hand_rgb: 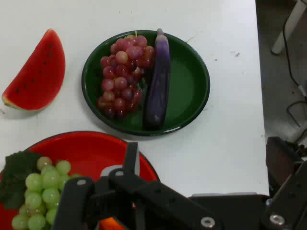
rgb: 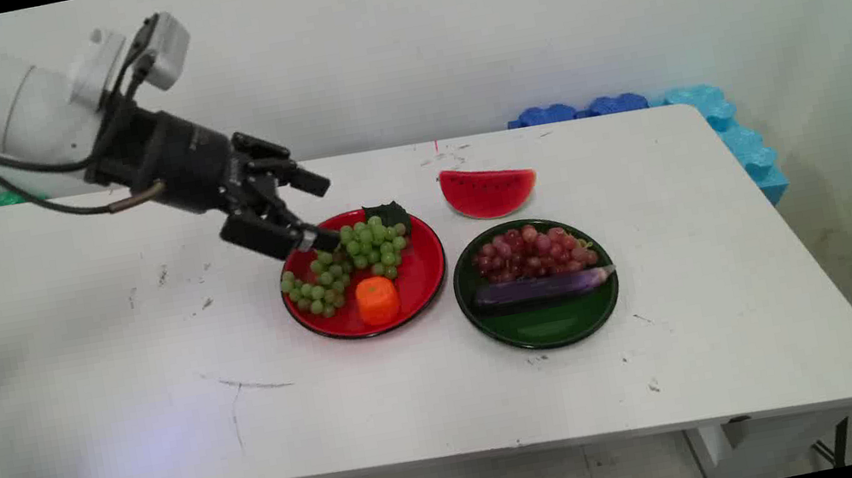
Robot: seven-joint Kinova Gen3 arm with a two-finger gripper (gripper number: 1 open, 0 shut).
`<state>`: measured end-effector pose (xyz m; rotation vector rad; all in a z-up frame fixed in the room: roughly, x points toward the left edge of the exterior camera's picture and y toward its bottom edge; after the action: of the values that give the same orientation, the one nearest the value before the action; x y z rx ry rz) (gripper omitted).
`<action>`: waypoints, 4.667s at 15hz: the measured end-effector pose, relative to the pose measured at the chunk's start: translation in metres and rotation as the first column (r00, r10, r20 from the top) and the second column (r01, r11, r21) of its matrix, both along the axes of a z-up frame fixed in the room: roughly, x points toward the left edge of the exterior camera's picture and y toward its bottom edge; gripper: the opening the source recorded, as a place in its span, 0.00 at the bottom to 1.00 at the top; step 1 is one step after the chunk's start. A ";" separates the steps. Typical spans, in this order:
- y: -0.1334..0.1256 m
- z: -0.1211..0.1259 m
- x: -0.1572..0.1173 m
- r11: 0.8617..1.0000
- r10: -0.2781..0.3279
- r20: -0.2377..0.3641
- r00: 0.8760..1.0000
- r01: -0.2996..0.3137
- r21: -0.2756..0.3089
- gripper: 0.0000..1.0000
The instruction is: Pick up the eggplant from the green plate, then place the picked object on the table
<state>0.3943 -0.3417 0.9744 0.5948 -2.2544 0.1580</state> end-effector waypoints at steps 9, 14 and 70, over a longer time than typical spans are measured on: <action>-0.024 0.007 -0.079 0.999 0.038 -0.010 0.999 -0.038 0.025 1.00; -0.042 -0.012 -0.131 1.000 -0.002 0.056 0.998 0.000 0.026 1.00; -0.111 -0.077 -0.229 0.999 -0.021 0.151 0.988 0.013 0.048 0.00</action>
<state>0.1654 -0.4529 0.8979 0.6061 -2.4153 0.1465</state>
